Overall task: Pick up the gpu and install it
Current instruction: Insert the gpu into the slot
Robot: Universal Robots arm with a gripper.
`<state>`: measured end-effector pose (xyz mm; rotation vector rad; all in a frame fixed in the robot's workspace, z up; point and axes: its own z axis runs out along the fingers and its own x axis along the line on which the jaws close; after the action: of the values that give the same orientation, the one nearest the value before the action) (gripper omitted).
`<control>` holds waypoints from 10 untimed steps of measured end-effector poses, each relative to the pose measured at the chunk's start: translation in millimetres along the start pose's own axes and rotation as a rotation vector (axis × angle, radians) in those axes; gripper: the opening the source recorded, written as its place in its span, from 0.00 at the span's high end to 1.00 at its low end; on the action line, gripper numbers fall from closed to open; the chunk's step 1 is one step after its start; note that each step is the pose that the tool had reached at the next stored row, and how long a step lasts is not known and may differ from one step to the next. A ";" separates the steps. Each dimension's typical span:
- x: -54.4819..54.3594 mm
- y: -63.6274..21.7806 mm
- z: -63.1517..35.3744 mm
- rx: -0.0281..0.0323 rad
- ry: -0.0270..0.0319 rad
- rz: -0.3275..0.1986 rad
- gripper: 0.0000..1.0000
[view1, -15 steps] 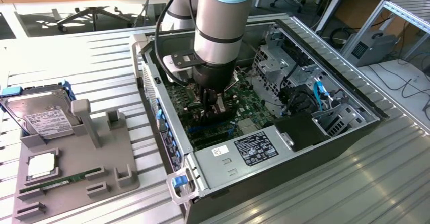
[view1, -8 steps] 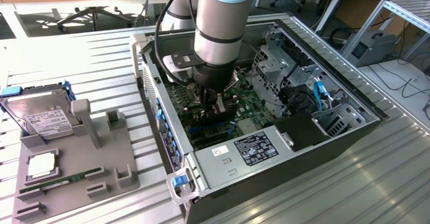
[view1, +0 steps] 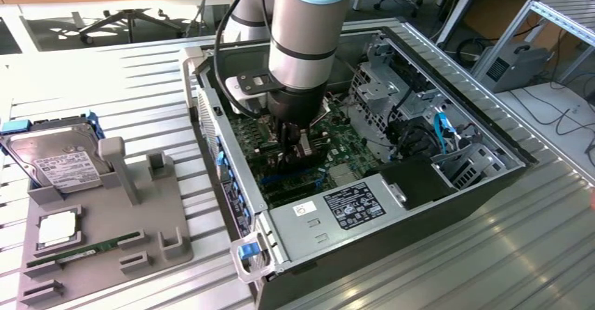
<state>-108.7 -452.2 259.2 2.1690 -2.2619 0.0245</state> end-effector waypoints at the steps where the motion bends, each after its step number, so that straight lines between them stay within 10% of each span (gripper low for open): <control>1: 0.0 0.0 0.0 0.0000 0.0000 0.000 0.73; 10: 0.0 0.0 0.0 0.0000 0.0001 0.000 0.73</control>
<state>-108.8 -452.2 259.2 2.1689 -2.2620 0.0246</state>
